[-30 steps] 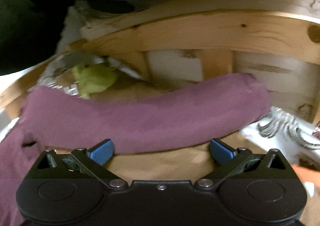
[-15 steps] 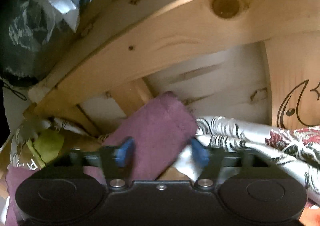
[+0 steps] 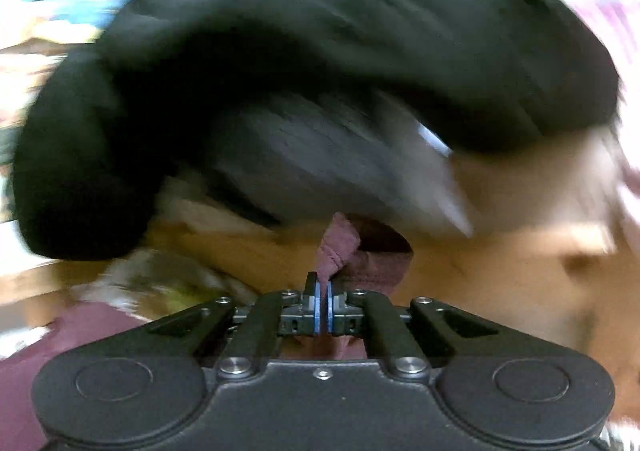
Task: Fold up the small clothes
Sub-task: 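Carry the sleeve with the right gripper across the shirt body and release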
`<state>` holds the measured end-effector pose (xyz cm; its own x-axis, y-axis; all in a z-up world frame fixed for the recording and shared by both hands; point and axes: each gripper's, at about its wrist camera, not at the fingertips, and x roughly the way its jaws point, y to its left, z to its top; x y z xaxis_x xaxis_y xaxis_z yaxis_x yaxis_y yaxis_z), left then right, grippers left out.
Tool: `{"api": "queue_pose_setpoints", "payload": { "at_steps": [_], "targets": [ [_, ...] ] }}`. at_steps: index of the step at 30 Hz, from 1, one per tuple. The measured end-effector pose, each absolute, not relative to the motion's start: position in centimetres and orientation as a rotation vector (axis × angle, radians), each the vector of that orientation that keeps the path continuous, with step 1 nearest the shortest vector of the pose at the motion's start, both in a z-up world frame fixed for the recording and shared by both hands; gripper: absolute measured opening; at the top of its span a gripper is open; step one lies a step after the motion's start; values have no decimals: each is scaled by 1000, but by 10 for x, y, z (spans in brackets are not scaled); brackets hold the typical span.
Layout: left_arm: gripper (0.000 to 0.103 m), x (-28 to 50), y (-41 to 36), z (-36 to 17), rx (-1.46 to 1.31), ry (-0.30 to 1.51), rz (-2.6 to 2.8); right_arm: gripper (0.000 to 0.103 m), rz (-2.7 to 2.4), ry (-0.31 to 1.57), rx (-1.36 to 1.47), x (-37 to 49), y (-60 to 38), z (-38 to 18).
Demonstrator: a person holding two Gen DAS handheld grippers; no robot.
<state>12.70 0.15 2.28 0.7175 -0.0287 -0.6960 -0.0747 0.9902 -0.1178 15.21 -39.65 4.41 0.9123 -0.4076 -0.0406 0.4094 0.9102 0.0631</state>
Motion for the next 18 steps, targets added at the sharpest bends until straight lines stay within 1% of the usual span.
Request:
{"api": "queue_pose_setpoints", "payload": {
  "at_steps": [5, 8, 12, 18],
  "targets": [
    [102, 122, 29, 27, -208, 744, 111, 2, -141, -83, -199, 160, -309, 73],
    [102, 116, 45, 31, -241, 711, 168, 2, 65, -117, -325, 164, -253, 76],
    [102, 109, 66, 35, -289, 660, 264, 2, 327, -114, -420, 149, -188, 66],
    [102, 104, 85, 34, -317, 662, 311, 2, 608, -5, -543, 120, -134, 24]
  ]
}}
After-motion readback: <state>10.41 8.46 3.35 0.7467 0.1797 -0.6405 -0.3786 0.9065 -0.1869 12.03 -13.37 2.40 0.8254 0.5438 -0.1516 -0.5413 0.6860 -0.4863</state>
